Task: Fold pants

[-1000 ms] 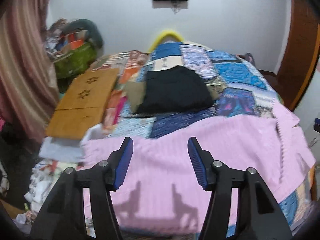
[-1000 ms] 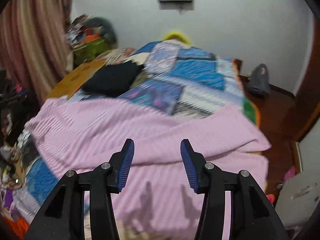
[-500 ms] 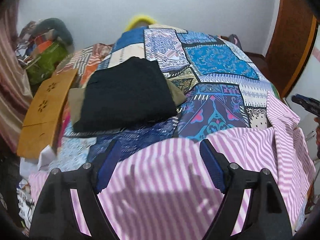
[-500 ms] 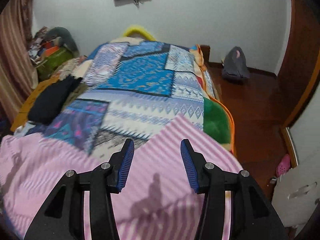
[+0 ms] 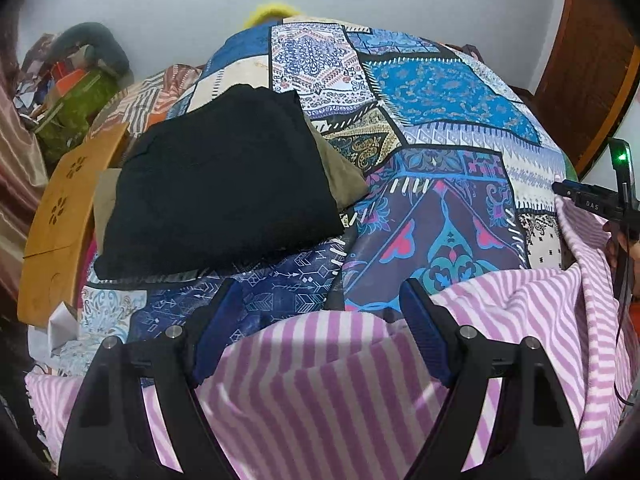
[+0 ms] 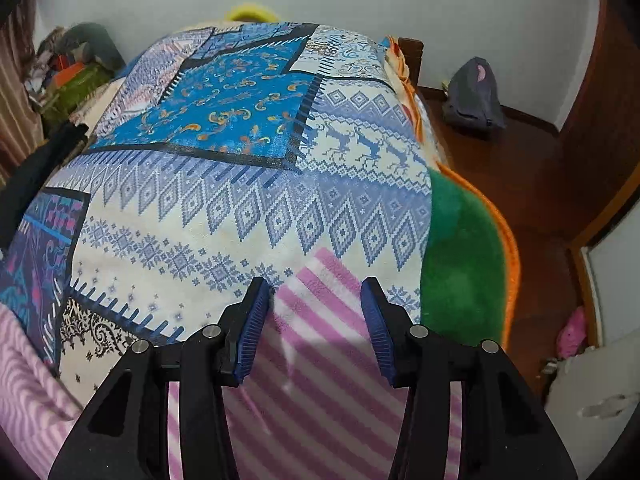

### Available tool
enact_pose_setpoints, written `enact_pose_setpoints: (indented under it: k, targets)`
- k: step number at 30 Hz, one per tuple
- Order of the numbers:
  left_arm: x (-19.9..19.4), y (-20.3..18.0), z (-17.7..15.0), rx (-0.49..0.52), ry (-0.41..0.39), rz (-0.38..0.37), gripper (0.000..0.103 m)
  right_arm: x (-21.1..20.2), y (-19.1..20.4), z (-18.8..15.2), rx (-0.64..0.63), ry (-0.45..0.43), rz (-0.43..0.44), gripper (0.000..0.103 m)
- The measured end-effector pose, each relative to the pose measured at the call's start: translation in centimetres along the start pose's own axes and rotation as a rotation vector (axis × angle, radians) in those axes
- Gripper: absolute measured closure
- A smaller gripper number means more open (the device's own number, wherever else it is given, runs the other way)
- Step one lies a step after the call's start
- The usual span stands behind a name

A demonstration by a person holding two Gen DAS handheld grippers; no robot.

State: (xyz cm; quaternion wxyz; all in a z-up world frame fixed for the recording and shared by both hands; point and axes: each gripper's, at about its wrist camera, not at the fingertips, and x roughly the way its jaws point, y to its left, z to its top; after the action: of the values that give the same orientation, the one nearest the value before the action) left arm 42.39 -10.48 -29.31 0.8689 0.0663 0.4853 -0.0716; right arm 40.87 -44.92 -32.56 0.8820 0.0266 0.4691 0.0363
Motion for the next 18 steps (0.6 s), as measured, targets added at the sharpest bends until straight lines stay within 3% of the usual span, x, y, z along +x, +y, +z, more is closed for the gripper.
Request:
enact_pose_setpoints:
  k: [3,7,18]
  targets:
    - [0.0,-0.7,-0.2,0.015,0.005,0.004,0.022,-0.5,-0.8,-0.2,0.022,-0.004,0.011,0.094]
    - [-1.1,-2.1,-0.4,0.028,0.0,-0.019,0.022,-2.0,-1.2,-0.3,0.025,-0.015,0.019,0.097]
    - [-6.3,-7.6,-1.9,0.061,-0.013,-0.121,0.022,-12.6,-1.3,-0.9,0.022,-0.154,0.032,0.097]
